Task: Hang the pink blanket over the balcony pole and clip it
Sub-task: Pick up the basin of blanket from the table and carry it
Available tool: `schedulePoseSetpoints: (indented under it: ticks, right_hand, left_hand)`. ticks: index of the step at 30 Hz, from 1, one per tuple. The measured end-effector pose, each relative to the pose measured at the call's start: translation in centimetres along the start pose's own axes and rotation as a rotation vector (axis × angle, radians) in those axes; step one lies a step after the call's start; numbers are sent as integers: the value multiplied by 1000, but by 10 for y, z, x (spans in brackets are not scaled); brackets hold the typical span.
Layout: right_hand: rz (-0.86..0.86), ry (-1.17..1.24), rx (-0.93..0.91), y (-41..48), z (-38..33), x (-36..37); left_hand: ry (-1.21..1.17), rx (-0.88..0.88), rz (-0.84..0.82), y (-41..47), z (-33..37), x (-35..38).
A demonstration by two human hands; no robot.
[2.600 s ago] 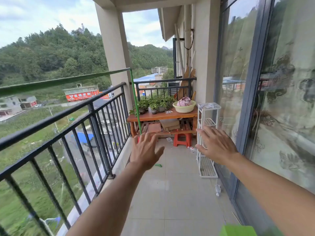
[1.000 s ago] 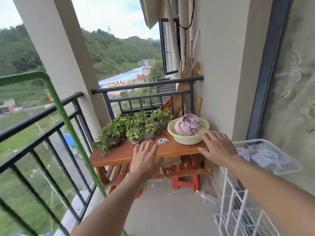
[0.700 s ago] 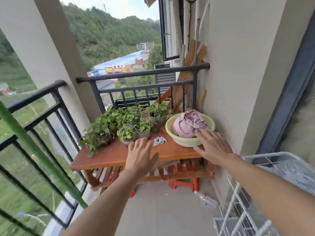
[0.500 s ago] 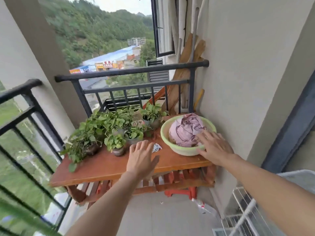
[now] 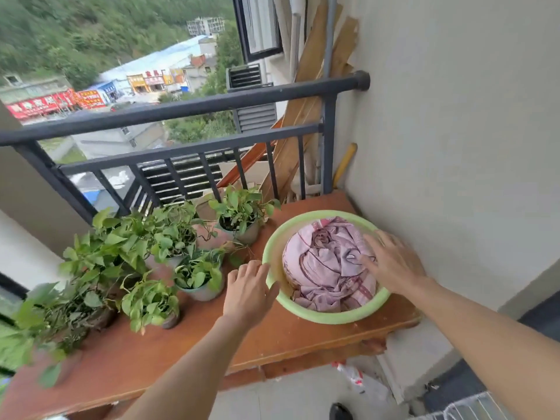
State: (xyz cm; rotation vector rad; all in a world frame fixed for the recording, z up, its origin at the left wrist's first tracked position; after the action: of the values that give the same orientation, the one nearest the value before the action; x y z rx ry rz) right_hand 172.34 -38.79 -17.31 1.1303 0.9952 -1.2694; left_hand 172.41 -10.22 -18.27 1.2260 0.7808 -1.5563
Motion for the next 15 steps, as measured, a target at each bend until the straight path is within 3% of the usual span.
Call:
schedulePoseSetpoints:
  ticks: [6,15]
  right_hand:
    - [-58,104,45,91,24,66]
    - [-356,189,192,137,59,181]
  left_hand:
    - [-55,-176,-53,72,-38,58]
    - [-332,-538,-105,111,-77,155]
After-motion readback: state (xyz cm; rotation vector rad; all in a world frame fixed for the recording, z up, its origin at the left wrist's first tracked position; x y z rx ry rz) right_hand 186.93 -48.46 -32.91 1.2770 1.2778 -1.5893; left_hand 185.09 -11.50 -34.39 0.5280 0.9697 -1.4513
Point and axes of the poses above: each hand's wrist, its own y-axis towards the middle knuckle, its own x-axis out of the palm, z = x × y, the point moved 10 cm from there along y, towards the middle knuckle, and after that the axes turned 13 degrees about -y, right-handed, at the moved point
